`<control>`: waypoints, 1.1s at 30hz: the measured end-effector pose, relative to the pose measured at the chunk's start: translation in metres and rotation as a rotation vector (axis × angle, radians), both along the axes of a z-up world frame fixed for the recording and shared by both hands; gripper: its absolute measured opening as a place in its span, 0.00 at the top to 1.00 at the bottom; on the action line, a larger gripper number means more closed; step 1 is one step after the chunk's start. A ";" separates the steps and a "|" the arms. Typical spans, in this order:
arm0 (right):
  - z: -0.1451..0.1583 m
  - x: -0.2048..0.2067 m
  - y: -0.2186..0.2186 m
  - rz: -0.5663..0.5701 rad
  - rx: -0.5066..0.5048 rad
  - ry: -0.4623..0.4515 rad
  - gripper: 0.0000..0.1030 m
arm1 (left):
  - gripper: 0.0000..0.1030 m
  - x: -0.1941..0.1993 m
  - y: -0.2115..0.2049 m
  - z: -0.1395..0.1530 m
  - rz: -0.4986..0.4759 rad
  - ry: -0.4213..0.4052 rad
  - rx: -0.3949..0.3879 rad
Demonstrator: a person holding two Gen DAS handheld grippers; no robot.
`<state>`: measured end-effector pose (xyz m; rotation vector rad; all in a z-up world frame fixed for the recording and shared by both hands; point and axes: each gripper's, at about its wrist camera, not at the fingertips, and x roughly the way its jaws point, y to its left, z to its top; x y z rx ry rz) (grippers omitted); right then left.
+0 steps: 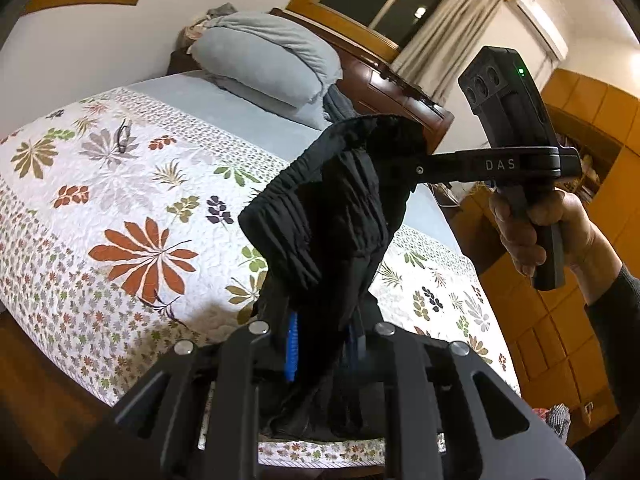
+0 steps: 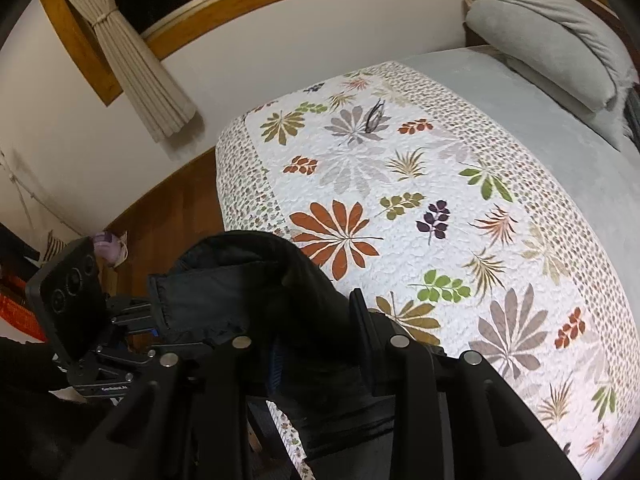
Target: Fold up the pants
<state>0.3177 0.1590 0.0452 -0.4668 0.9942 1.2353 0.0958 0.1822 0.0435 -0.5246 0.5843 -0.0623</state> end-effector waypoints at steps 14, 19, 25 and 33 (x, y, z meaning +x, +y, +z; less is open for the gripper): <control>0.010 -0.003 -0.068 -0.087 0.050 -0.034 0.71 | 0.84 0.008 -0.050 0.018 -0.080 -0.006 0.088; 0.008 0.002 -0.089 -0.106 0.067 -0.028 0.71 | 0.84 0.013 -0.069 0.022 -0.103 -0.005 0.127; 0.004 0.007 -0.113 -0.123 0.079 -0.029 0.71 | 0.84 0.020 -0.090 0.022 -0.135 -0.004 0.157; -0.005 0.017 -0.139 -0.145 0.091 -0.023 0.71 | 0.84 0.029 -0.114 0.018 -0.180 0.000 0.180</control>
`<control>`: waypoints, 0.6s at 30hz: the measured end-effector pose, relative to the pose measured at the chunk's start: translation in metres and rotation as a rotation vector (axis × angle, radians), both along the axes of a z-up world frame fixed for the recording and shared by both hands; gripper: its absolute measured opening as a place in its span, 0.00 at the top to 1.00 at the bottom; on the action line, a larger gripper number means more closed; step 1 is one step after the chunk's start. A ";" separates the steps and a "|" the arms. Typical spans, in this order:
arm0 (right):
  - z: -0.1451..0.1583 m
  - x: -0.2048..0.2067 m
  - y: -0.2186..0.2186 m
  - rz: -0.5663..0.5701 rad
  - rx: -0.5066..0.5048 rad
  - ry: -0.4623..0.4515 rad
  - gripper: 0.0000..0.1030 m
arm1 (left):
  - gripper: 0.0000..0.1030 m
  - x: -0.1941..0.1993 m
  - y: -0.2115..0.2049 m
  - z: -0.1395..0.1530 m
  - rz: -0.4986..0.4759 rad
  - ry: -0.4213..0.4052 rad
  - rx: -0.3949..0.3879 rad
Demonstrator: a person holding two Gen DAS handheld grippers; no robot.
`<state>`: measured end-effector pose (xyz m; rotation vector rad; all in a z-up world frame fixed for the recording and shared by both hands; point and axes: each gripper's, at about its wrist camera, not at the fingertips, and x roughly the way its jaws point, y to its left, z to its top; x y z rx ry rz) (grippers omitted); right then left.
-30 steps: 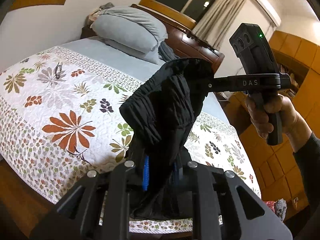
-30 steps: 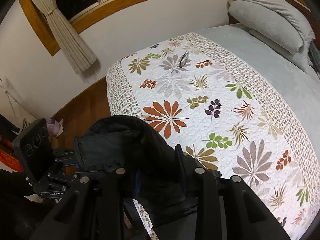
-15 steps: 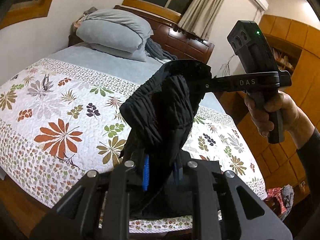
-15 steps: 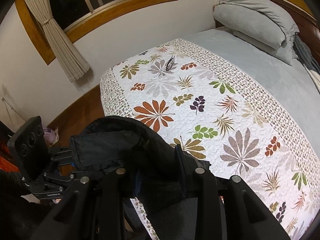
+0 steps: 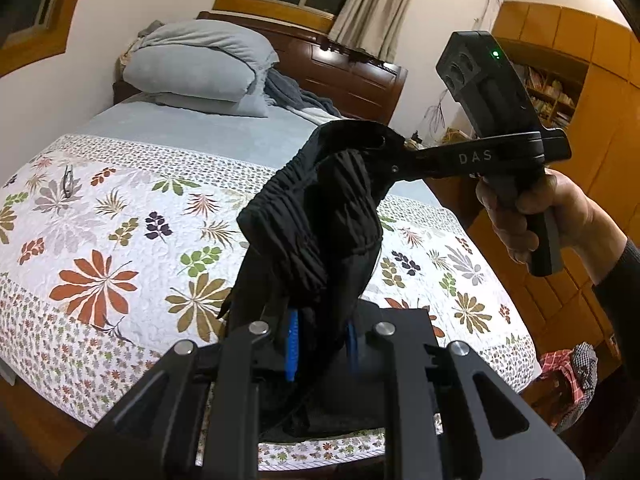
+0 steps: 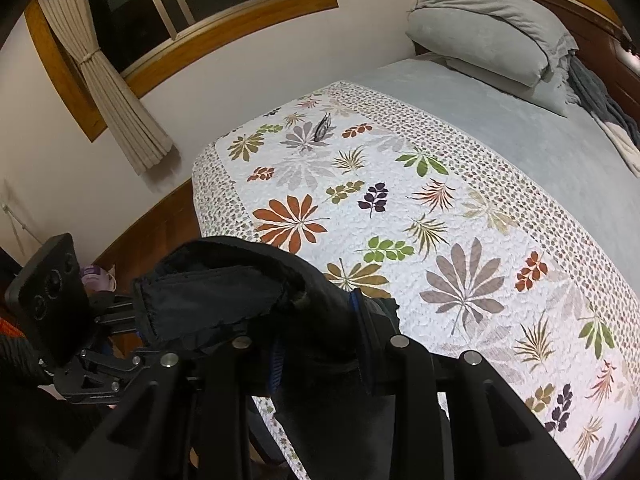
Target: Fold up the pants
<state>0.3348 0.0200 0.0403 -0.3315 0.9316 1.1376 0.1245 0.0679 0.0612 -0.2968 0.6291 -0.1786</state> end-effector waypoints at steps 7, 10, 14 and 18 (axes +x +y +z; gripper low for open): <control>-0.011 0.004 -0.023 -0.016 0.013 0.003 0.71 | 0.84 0.006 -0.022 -0.006 -0.032 0.006 0.031; -0.015 0.004 -0.032 -0.018 0.014 -0.002 0.71 | 0.84 0.006 -0.032 -0.009 -0.048 0.006 0.050; -0.020 0.004 -0.045 -0.023 0.022 0.001 0.71 | 0.84 0.006 -0.045 -0.013 -0.066 0.005 0.084; -0.027 0.007 -0.056 -0.025 0.030 0.008 0.71 | 0.84 0.007 -0.055 -0.019 -0.085 0.011 0.110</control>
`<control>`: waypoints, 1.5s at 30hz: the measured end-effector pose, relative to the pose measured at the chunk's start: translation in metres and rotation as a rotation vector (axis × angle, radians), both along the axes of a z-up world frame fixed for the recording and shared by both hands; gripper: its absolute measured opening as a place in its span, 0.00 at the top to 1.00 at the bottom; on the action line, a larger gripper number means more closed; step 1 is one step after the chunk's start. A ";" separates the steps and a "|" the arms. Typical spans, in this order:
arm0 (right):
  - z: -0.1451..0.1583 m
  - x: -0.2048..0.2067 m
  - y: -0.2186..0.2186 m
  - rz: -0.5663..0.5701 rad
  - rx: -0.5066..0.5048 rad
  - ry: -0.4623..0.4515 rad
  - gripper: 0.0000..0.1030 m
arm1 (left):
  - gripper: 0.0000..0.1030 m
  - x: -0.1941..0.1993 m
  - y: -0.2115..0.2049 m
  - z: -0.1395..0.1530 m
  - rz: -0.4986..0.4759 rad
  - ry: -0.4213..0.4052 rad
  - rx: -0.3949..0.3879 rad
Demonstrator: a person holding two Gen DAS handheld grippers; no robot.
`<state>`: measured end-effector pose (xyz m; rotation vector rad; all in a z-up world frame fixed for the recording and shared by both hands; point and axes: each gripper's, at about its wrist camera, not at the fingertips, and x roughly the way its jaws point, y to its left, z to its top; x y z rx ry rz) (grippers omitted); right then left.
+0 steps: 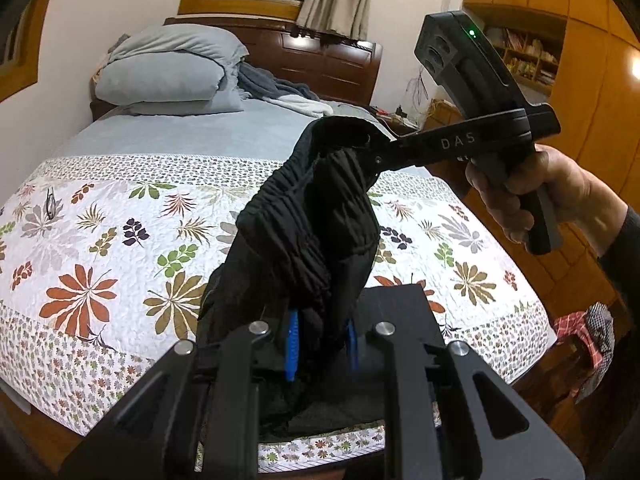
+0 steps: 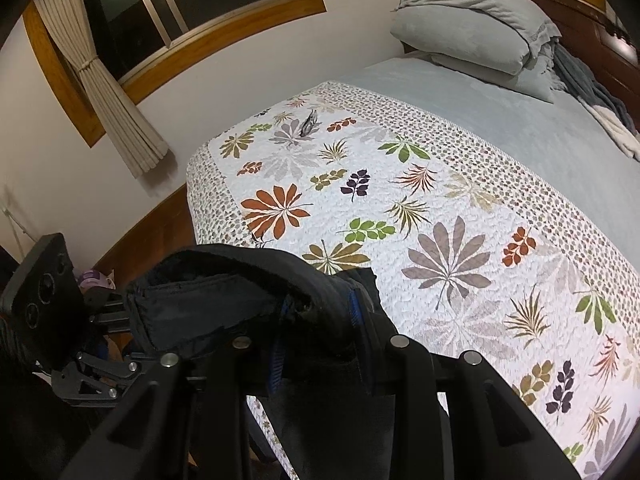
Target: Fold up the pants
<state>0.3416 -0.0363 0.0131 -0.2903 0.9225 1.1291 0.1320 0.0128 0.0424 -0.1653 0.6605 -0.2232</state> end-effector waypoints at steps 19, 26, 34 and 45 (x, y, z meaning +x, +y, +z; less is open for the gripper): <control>-0.031 0.009 -0.047 -0.013 0.040 0.017 0.72 | 0.84 0.010 -0.043 -0.019 -0.099 0.039 0.089; -0.041 0.008 -0.068 -0.020 0.047 0.005 0.73 | 0.84 0.013 -0.063 -0.026 -0.138 0.056 0.120; -0.056 0.013 -0.090 -0.027 0.064 0.005 0.73 | 0.84 0.018 -0.090 -0.036 -0.181 0.077 0.178; -0.083 0.013 -0.134 -0.050 0.070 0.005 0.73 | 0.84 0.024 -0.132 -0.058 -0.248 0.114 0.226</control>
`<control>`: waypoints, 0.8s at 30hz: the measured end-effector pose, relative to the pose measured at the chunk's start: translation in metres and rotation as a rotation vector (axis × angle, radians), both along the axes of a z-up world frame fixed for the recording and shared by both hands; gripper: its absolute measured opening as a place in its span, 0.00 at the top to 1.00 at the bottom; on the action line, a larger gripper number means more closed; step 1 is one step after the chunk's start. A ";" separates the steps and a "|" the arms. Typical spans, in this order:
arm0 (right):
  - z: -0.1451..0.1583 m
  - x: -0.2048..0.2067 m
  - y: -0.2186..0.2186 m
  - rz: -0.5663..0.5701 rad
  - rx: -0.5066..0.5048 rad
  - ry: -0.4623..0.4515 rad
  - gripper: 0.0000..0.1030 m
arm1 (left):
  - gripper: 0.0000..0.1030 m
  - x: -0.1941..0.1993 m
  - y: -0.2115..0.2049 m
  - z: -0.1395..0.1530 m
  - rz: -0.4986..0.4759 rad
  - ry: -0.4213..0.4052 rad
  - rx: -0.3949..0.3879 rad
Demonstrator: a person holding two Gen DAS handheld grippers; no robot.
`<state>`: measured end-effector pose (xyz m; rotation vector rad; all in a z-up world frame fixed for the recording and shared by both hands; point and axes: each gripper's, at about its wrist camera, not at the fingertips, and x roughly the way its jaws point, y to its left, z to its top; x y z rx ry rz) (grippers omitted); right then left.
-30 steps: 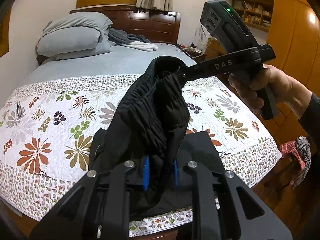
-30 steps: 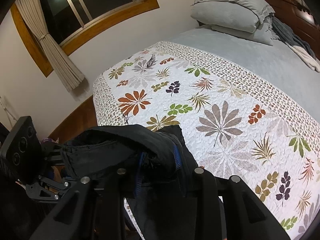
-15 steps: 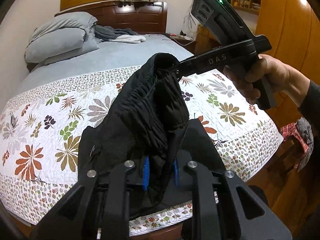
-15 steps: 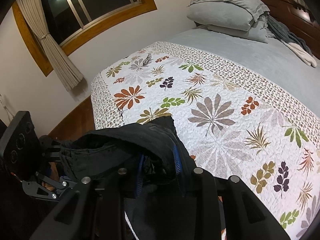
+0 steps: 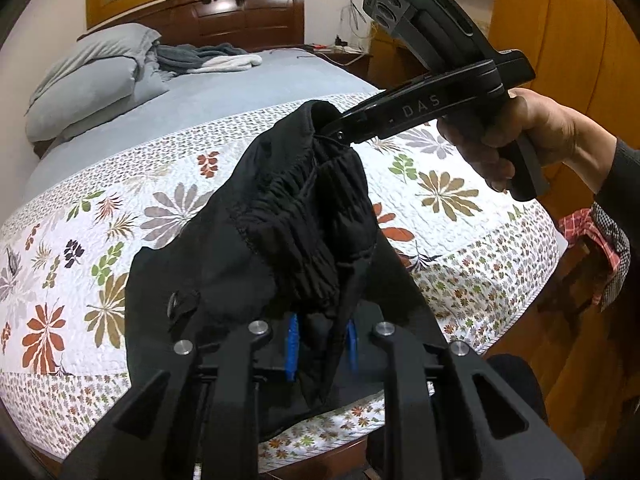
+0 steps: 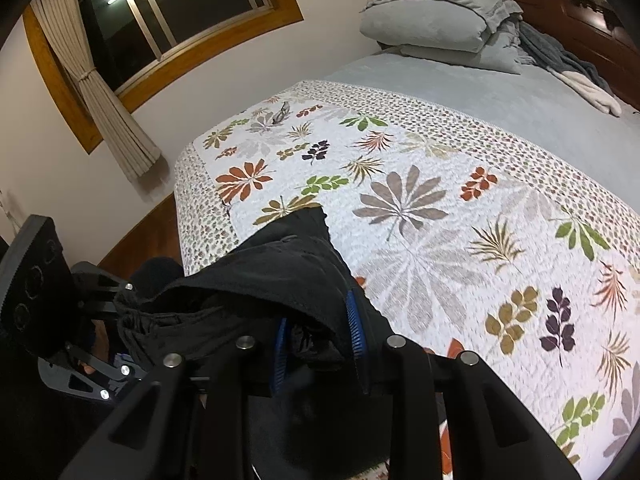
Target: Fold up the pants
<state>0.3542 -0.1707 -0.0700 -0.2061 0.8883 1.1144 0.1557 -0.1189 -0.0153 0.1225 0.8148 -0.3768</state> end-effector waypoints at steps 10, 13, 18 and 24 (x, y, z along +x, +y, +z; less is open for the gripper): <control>-0.027 0.005 -0.033 -0.031 0.014 0.026 0.73 | 0.84 0.008 -0.031 -0.024 -0.041 0.050 0.040; -0.037 0.005 -0.038 -0.035 -0.001 0.026 0.73 | 0.84 0.011 -0.036 -0.033 -0.051 0.069 0.050; -0.051 0.007 -0.048 -0.044 -0.007 0.038 0.73 | 0.84 0.015 -0.044 -0.045 -0.062 0.092 0.063; -0.067 0.009 -0.059 -0.055 -0.019 0.052 0.74 | 0.84 0.018 -0.056 -0.060 -0.080 0.113 0.083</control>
